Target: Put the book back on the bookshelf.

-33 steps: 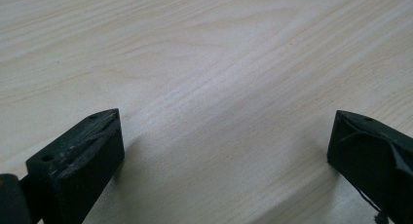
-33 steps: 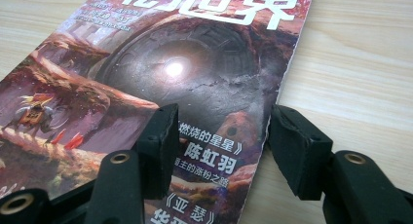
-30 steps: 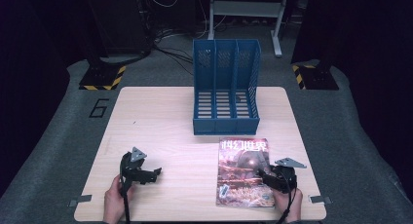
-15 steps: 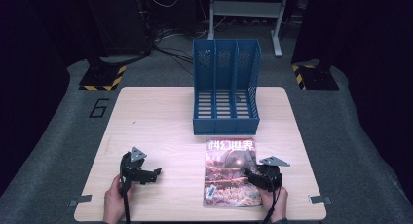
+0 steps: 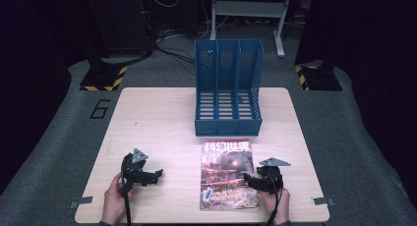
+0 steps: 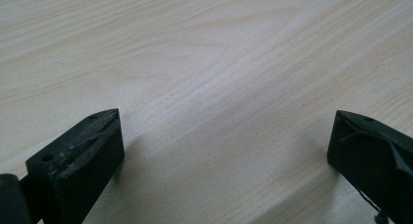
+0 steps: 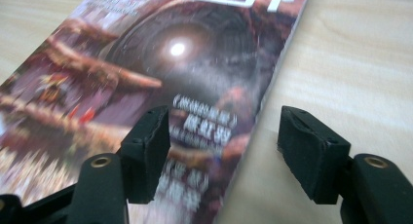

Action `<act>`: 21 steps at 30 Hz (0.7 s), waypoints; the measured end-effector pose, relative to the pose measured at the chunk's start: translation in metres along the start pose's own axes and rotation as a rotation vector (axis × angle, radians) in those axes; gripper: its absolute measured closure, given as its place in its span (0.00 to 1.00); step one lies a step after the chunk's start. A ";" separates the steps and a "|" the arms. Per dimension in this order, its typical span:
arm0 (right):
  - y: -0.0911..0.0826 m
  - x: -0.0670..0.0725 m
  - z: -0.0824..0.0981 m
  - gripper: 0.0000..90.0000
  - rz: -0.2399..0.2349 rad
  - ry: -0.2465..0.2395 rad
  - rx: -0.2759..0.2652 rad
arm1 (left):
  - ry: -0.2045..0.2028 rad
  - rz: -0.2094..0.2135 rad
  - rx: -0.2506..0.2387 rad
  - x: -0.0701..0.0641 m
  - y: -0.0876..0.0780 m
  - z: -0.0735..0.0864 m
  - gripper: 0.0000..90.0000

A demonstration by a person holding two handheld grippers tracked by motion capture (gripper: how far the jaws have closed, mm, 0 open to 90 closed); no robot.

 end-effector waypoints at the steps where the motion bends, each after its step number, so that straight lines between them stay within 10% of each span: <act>1: -0.003 -0.001 0.002 0.43 -0.015 0.003 0.005 | 0.001 0.000 0.001 0.000 0.000 0.000 0.00; 16: -0.014 0.017 0.017 0.55 -0.016 -0.019 0.036 | 0.037 0.015 0.037 0.001 -0.002 0.000 0.00; 21: -0.009 0.025 0.018 0.57 -0.054 -0.030 0.014 | -0.029 0.066 -0.023 -0.005 -0.002 -0.004 0.00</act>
Point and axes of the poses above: each handheld gripper's, and its own axes: y roughly forward along the jaws, z roughly out of its underside, x roughly to its left, the point moved 3 cm from there along y, roughly forward along the jaws, and after that the axes turned 4 degrees about x, right-handed, at the moved point
